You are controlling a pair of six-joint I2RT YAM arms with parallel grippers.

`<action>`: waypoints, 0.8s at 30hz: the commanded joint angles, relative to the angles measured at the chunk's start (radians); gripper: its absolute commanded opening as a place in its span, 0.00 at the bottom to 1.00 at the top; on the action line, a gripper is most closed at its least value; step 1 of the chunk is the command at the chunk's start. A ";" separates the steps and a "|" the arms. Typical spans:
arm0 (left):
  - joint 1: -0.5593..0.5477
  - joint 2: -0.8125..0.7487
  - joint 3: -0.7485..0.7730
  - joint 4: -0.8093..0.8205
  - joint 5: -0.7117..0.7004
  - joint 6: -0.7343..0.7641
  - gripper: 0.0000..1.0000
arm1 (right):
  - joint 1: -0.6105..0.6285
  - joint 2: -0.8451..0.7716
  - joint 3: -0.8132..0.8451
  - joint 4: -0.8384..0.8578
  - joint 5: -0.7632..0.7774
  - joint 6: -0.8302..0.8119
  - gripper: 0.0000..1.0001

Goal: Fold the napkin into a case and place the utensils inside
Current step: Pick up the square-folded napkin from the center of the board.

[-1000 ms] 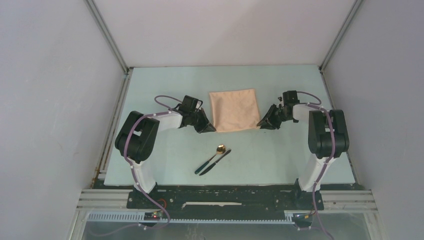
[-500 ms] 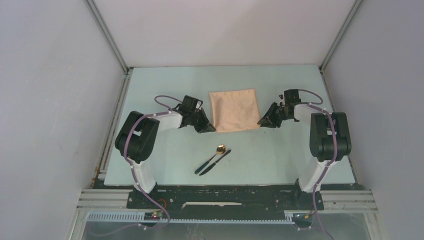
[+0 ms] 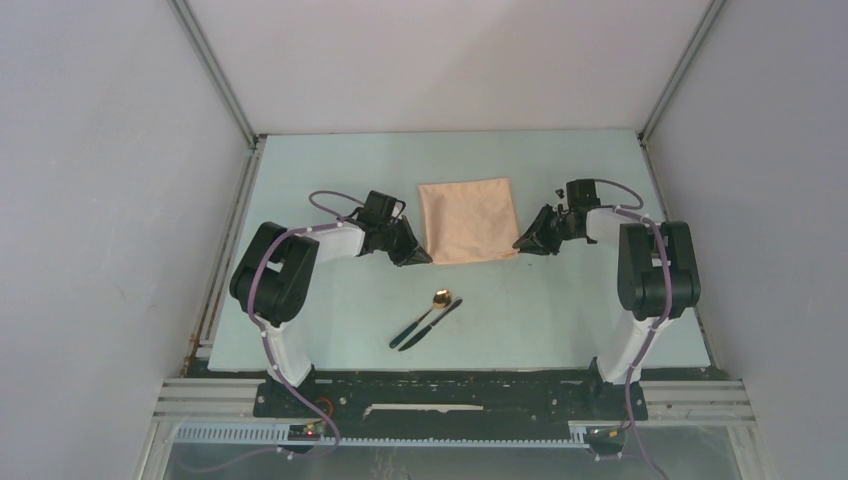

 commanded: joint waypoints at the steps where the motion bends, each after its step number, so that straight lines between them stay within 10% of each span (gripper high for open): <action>1: 0.005 -0.016 -0.004 0.038 0.015 0.000 0.00 | 0.004 0.013 -0.004 0.033 -0.013 0.006 0.31; 24: 0.004 -0.014 -0.003 0.042 0.017 -0.002 0.00 | 0.016 -0.034 -0.004 -0.031 0.004 -0.015 0.22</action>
